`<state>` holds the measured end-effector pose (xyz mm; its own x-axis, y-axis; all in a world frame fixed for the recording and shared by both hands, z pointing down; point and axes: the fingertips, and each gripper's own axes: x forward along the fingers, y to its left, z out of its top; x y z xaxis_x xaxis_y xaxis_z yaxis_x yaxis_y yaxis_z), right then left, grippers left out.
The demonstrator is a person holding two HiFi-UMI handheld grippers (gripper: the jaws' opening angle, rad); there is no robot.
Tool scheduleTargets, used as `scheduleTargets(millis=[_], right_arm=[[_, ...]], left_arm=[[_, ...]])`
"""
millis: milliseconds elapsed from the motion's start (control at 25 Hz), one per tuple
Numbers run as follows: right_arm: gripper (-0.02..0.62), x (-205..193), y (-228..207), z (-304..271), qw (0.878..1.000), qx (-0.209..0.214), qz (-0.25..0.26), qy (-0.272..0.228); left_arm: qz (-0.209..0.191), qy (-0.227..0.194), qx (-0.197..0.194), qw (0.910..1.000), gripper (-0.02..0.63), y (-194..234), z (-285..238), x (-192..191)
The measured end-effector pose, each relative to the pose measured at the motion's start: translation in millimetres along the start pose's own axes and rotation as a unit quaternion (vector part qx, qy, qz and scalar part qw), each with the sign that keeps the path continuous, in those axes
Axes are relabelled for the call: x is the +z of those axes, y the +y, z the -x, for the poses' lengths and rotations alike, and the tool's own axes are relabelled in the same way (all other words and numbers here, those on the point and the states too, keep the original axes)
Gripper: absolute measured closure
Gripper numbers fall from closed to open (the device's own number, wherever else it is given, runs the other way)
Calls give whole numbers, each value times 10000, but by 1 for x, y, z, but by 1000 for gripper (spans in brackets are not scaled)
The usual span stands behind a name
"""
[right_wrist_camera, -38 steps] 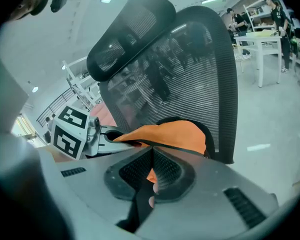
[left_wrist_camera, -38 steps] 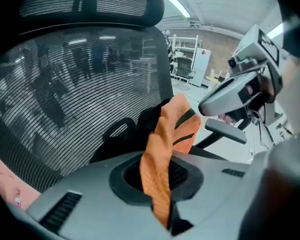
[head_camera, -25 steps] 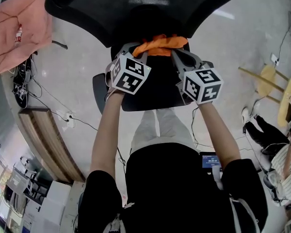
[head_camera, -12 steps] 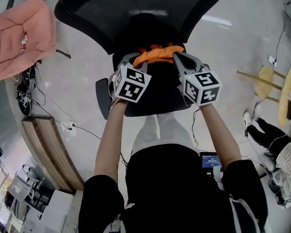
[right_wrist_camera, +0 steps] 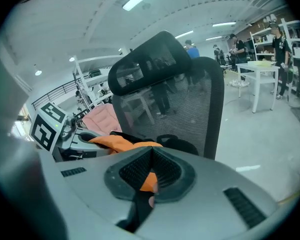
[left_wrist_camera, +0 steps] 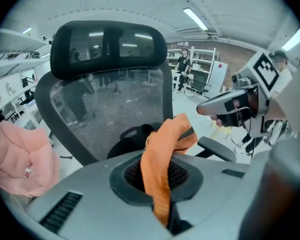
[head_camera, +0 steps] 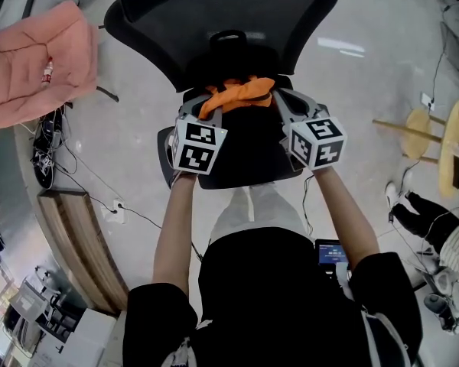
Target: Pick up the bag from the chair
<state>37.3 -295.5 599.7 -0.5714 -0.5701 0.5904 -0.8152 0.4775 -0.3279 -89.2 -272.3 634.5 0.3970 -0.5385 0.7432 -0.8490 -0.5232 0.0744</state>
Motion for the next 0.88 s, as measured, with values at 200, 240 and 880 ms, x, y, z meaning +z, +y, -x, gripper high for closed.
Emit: scheduleTargets(millis=[200, 240, 880], right_arm=[[595, 12, 17, 15, 9998, 17, 132, -154], [595, 15, 20, 18, 9997, 11, 155, -193], [595, 69, 78, 96, 9928, 113, 466, -1094]], left_arm=[[176, -284, 212, 9992, 581, 4, 35, 14], [197, -339, 249, 9989, 581, 4, 42, 16], [533, -1586, 631, 9839, 581, -12, 159, 62]])
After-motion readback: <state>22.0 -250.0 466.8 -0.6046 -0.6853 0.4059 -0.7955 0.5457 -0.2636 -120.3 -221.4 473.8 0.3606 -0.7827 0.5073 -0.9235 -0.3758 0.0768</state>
